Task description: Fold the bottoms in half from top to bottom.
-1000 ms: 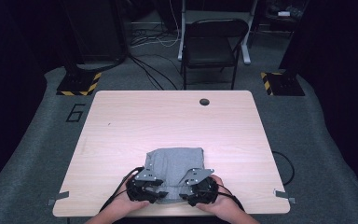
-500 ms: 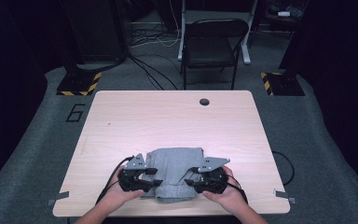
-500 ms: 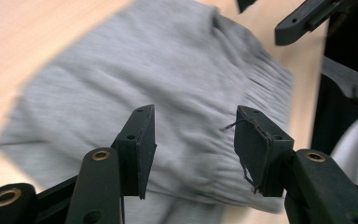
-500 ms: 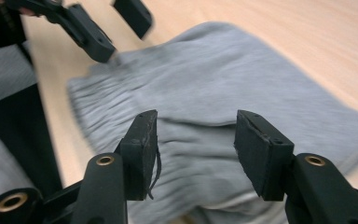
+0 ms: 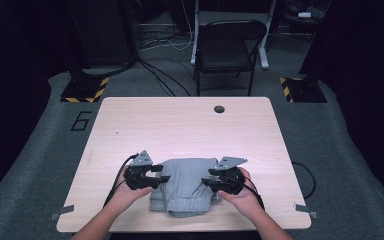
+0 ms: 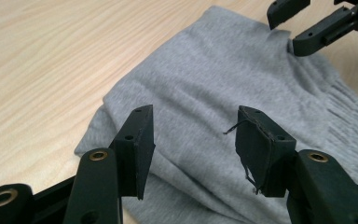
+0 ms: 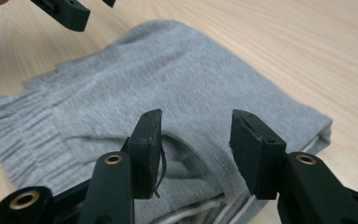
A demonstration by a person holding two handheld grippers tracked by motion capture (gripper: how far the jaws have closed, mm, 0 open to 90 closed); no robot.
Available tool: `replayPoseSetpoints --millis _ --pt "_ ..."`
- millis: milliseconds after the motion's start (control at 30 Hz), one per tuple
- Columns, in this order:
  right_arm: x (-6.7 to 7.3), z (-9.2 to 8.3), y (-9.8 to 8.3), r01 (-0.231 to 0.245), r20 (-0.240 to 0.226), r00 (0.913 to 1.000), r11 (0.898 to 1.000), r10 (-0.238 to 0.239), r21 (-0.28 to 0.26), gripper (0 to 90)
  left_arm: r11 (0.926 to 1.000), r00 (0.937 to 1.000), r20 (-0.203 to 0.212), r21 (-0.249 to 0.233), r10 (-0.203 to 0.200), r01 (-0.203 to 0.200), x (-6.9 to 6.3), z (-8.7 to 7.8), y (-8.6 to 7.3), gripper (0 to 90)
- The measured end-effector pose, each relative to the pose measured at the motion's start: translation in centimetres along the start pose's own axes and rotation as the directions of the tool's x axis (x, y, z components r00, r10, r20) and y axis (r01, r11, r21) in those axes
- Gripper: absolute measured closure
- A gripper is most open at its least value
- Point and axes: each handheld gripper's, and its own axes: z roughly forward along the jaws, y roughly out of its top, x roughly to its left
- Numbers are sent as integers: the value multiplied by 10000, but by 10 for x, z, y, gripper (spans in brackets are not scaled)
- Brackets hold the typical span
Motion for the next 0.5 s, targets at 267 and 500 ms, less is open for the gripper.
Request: replayPoseSetpoints --millis 267,500 --pt "-4 13 -14 -245 -164 9995 9983 254 528 535 9996 9996 -112 37 -277 278 4 4 -12 473" --pt "-6 14 -20 -324 -257 9991 9976 340 608 545 9989 9985 -292 -102 -457 454 11 0 -14 472"
